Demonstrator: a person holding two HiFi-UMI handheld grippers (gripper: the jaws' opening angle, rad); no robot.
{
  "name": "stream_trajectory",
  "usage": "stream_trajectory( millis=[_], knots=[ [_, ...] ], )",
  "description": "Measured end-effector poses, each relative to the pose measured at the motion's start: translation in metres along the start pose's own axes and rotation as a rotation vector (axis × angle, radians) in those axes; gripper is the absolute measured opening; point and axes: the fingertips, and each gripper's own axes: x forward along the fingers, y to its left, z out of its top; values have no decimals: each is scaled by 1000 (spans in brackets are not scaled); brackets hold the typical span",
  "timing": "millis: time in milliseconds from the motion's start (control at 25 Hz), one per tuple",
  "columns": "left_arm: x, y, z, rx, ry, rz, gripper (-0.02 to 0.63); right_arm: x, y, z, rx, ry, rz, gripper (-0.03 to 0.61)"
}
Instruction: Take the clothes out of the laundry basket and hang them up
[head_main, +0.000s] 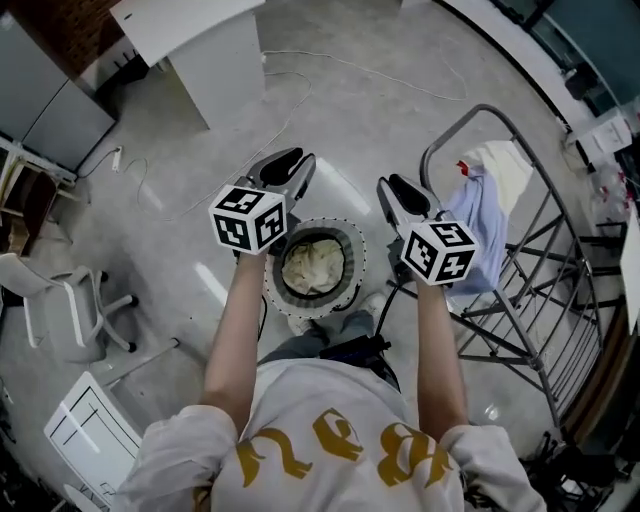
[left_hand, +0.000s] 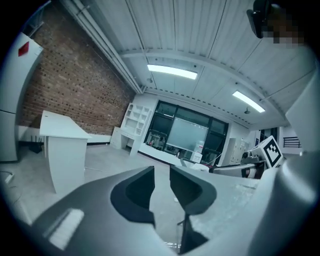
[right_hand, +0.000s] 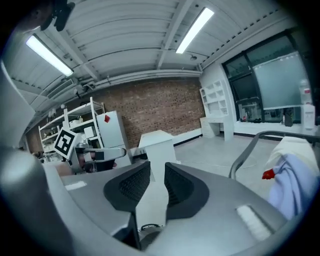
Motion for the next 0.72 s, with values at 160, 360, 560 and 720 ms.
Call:
stream_trajectory(
  millis=[160,360,560,720],
  knots=[
    [-21,24,-37,-47,37,47,98,20,24,-28,-20,69,41,133],
    [-43,47,-92,-112,108,111,100,47,45,-76,-36,182,108,155],
    [-62,60,-161,-169,198,207,100,68,52,-133,-33,323,188,188],
    [-64,68,-218,-195,298,262,100,85,48,-179,-36,419,236,215]
  ],
)
